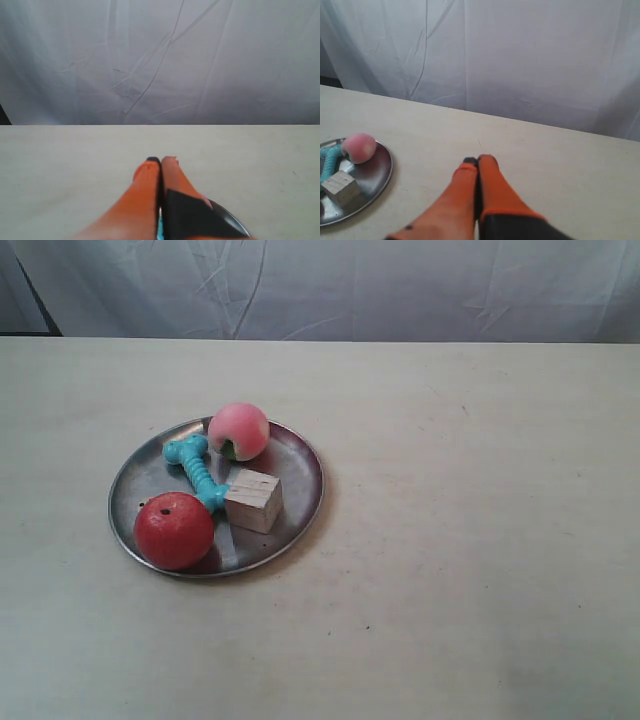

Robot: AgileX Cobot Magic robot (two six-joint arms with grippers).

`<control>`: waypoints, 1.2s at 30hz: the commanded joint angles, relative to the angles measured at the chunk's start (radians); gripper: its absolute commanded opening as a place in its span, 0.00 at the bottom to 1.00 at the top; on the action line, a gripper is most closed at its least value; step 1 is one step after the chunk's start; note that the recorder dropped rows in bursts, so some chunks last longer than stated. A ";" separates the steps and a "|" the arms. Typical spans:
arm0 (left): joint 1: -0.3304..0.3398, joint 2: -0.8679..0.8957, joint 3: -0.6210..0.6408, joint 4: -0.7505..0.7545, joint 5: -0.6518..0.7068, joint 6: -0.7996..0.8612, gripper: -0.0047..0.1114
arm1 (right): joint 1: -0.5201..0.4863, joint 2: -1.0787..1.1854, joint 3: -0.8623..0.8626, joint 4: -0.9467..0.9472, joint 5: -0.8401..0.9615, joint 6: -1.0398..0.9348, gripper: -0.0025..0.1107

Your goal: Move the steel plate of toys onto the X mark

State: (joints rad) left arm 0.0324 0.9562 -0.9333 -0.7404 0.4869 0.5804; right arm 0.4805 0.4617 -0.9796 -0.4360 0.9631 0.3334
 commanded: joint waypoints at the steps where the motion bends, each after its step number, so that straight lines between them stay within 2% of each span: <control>1: -0.004 -0.002 0.006 -0.009 -0.020 0.002 0.04 | 0.002 -0.054 0.008 0.005 0.030 0.007 0.01; 9: -0.006 -0.002 0.006 -0.009 -0.016 0.002 0.04 | -0.013 -0.102 0.021 0.002 0.027 0.007 0.01; 15: -0.006 -0.002 0.006 -0.017 -0.010 0.002 0.04 | -0.199 -0.160 0.122 0.035 0.001 0.007 0.01; 19: -0.006 -0.002 0.006 -0.017 -0.010 0.002 0.04 | -0.335 -0.219 0.281 0.037 -0.038 0.007 0.01; 22: -0.006 -0.002 0.006 -0.027 -0.010 0.002 0.04 | -0.384 -0.265 0.389 0.042 -0.030 0.007 0.01; 25: -0.006 -0.002 0.006 -0.029 -0.010 0.002 0.04 | -0.393 -0.292 0.454 0.047 -0.002 0.007 0.01; 34: -0.056 -0.002 0.006 0.006 -0.012 0.002 0.04 | -0.391 -0.296 0.456 0.061 -0.030 0.007 0.01; 36: -0.056 -0.002 0.006 0.006 0.001 0.002 0.04 | -0.391 -0.294 0.456 0.123 -0.092 0.007 0.01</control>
State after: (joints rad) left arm -0.0141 0.9562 -0.9316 -0.7432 0.4829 0.5804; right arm 0.0944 0.1702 -0.5292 -0.3687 0.9377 0.3384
